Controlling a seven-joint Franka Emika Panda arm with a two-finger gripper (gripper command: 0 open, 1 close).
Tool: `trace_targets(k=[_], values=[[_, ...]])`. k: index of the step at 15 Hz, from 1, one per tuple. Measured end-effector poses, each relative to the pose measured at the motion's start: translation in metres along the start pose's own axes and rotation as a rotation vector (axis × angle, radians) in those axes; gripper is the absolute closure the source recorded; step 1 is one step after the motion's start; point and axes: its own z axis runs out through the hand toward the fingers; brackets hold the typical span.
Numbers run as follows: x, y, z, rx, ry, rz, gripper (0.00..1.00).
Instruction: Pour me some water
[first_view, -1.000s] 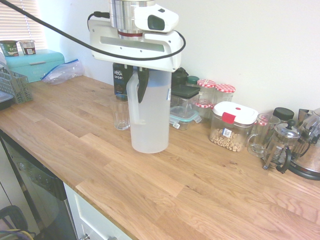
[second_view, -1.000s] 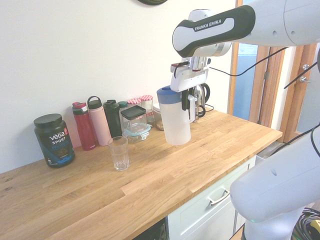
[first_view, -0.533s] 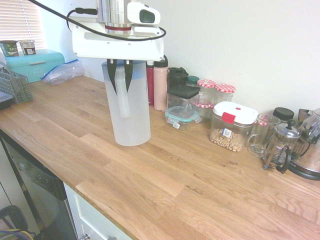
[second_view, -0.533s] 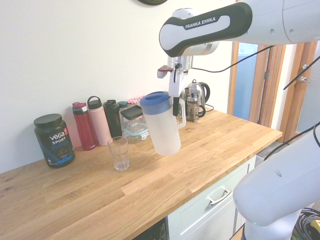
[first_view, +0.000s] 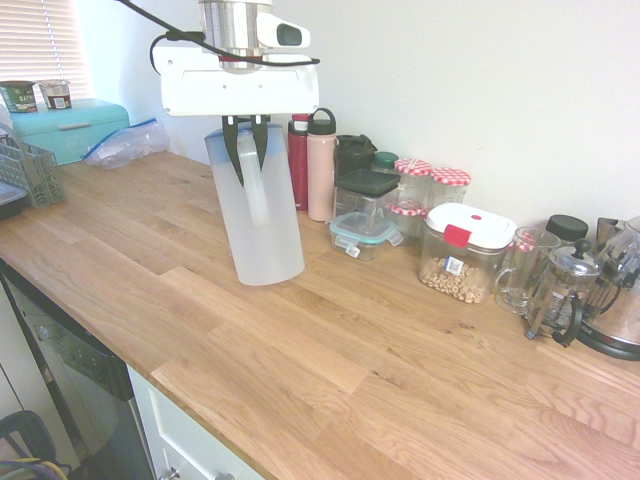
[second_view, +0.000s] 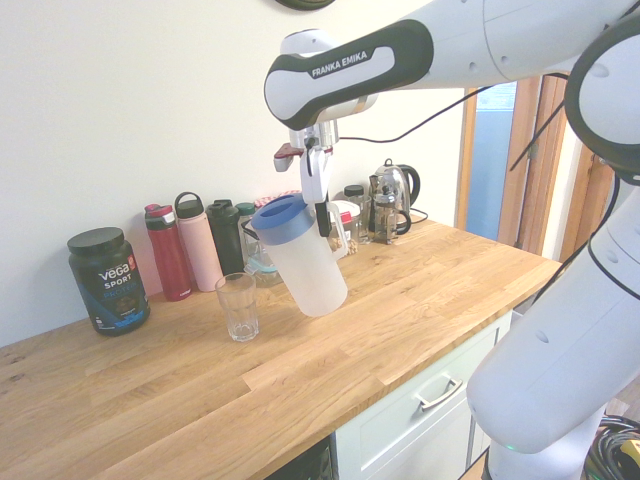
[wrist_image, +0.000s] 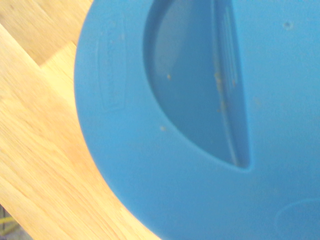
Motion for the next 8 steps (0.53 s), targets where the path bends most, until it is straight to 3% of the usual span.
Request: trace_targets(k=[8], values=[[0.023, -0.052, -0.004, -0.254, -0.098, -0.096, 1.0]])
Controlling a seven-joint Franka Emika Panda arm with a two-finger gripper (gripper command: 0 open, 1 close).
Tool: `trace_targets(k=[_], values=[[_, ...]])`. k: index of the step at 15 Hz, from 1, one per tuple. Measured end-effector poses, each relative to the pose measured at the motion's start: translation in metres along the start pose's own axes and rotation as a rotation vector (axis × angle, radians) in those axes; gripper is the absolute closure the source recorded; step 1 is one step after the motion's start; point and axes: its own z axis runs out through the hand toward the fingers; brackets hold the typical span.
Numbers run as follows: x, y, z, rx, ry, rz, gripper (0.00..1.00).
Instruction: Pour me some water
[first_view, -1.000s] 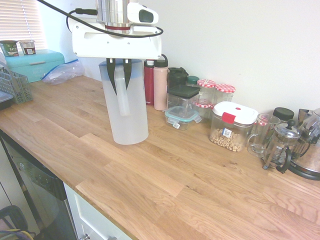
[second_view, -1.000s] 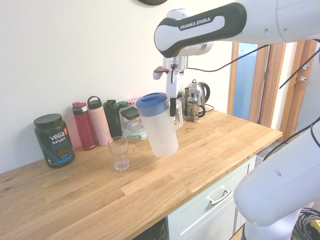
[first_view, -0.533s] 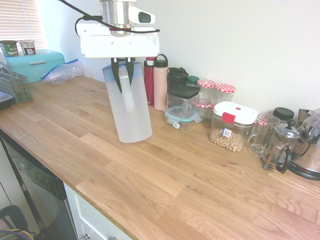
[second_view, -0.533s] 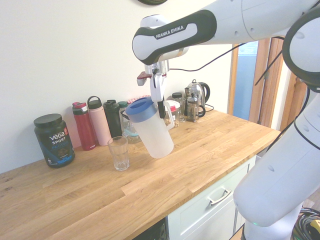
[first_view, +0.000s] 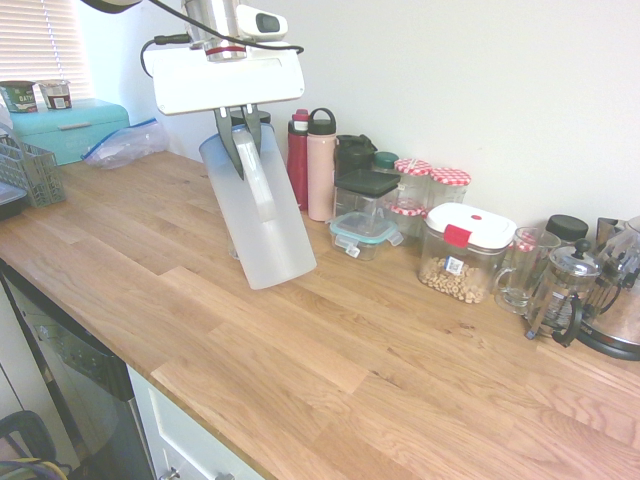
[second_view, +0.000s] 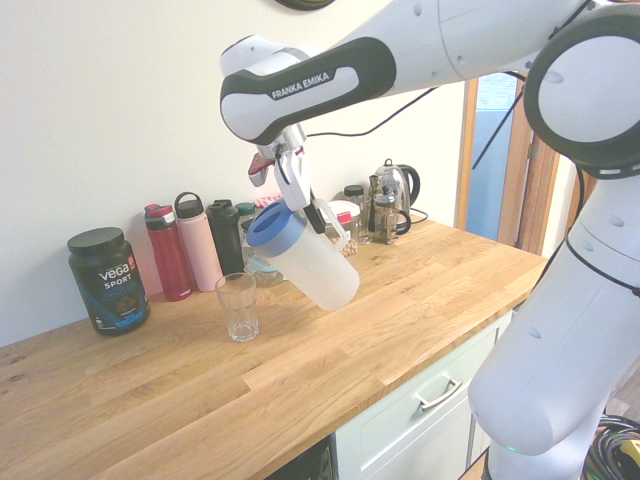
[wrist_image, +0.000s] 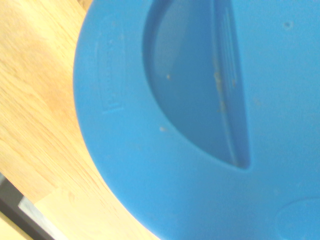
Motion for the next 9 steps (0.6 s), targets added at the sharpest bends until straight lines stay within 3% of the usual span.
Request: trace_targets(k=[9], values=[[0.015, -0.047, -0.005, -0.219, -0.089, -0.066, 1.0]])
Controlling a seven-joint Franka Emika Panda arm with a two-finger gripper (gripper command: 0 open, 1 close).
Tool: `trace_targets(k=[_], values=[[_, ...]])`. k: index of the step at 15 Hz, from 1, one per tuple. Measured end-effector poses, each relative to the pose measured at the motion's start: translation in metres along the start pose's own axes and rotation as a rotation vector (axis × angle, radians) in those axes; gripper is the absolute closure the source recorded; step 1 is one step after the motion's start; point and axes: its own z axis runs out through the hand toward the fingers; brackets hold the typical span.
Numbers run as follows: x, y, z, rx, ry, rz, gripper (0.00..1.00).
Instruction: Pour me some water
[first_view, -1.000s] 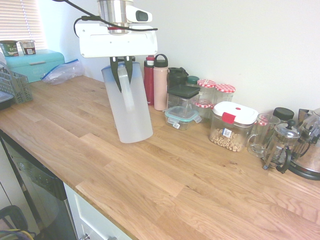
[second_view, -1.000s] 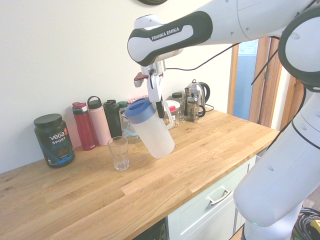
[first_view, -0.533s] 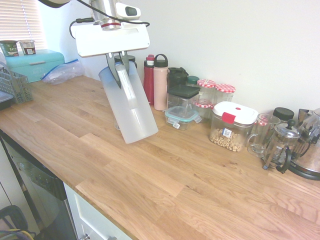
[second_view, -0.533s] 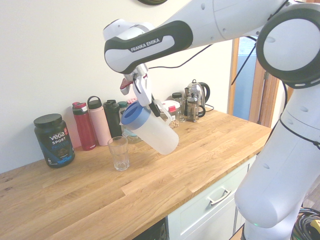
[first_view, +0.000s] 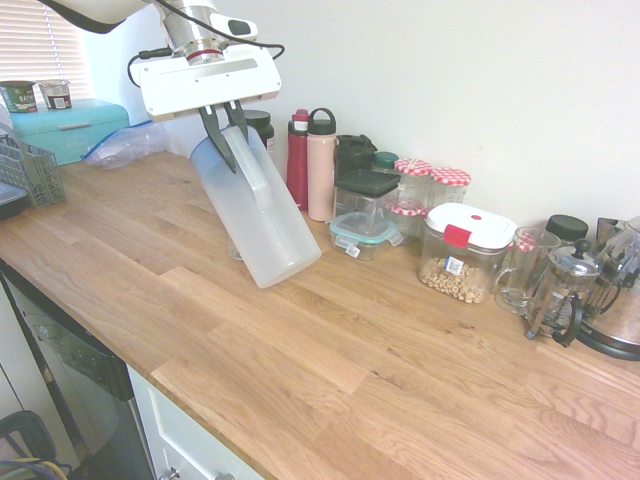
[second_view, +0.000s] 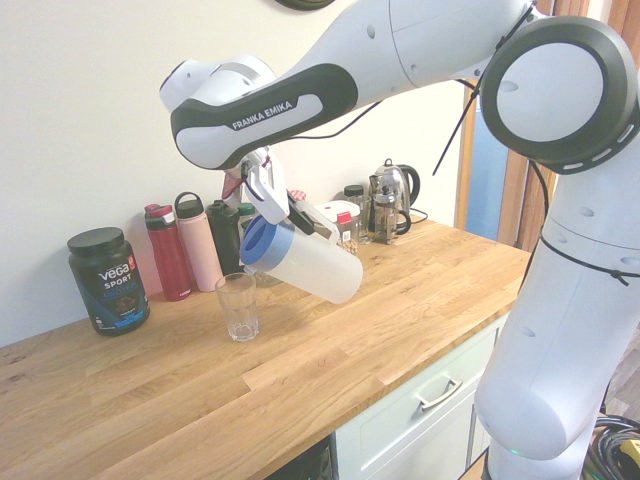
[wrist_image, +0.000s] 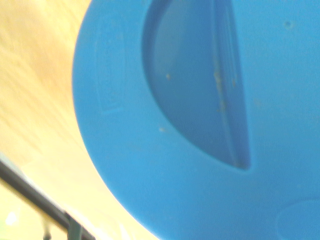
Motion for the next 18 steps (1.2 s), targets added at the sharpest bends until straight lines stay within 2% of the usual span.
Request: trace_targets(k=[7, 12, 16, 18], values=[[0.029, -0.016, 0.014, -0.096, -0.031, -0.022, 1.0], [0.036, -0.018, 0.01, -0.101, -0.033, -0.026, 1.0], [0.036, -0.008, 0.005, -0.081, -0.018, -0.005, 1.0], [0.03, 0.006, -0.002, -0.005, 0.013, 0.029, 1.0]])
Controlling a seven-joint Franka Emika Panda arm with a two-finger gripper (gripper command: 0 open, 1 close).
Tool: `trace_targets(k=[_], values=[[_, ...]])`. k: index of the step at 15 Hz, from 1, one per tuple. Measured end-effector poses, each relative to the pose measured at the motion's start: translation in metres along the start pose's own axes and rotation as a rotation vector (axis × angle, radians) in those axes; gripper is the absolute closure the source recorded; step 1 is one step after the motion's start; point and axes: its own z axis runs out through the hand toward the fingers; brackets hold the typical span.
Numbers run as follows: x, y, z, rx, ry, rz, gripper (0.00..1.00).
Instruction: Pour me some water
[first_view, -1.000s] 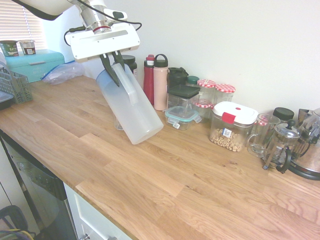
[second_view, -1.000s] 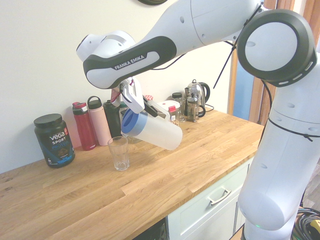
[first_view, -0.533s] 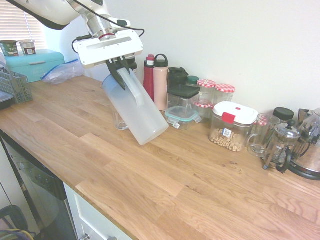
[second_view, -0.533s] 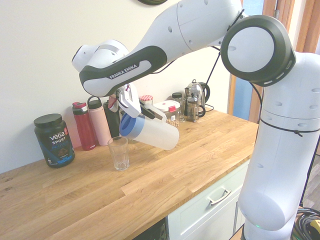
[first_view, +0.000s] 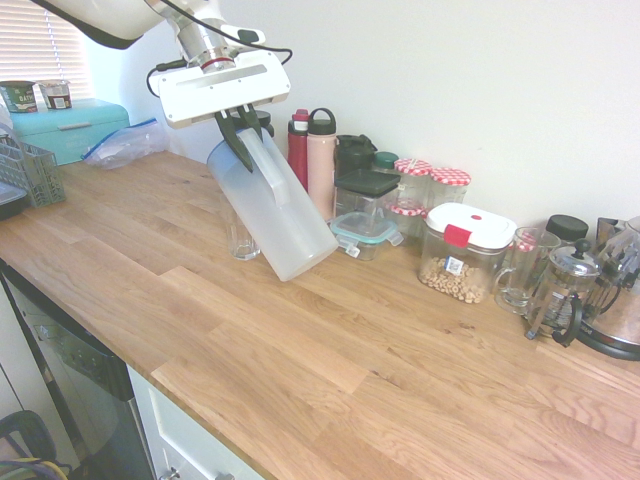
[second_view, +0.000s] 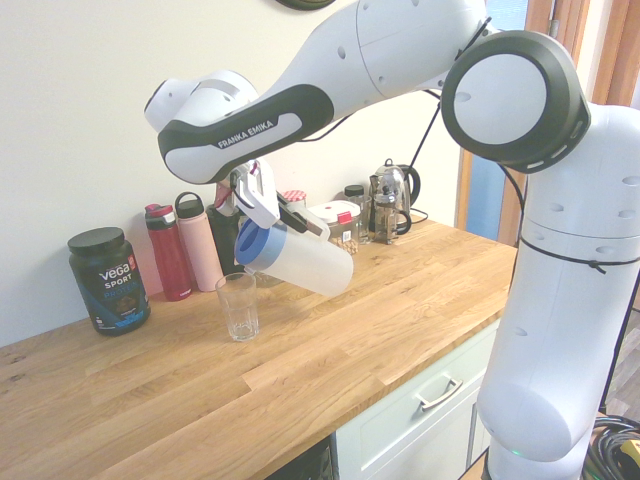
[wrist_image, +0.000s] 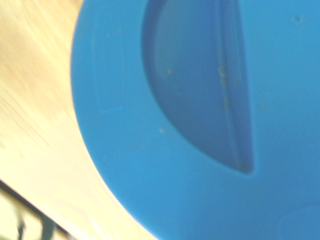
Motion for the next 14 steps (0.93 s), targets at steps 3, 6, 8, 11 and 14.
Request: trace_targets(k=[3, 6, 8, 11, 14], values=[[-0.023, 0.048, -0.009, 0.136, 0.06, 0.106, 1.0], [-0.046, 0.096, 0.015, 0.259, 0.082, 0.239, 1.0], [-0.057, 0.125, 0.048, 0.32, 0.074, 0.339, 1.0], [-0.076, 0.159, 0.104, 0.416, 0.031, 0.489, 1.0], [-0.093, 0.178, 0.133, 0.502, 0.007, 0.64, 1.0]])
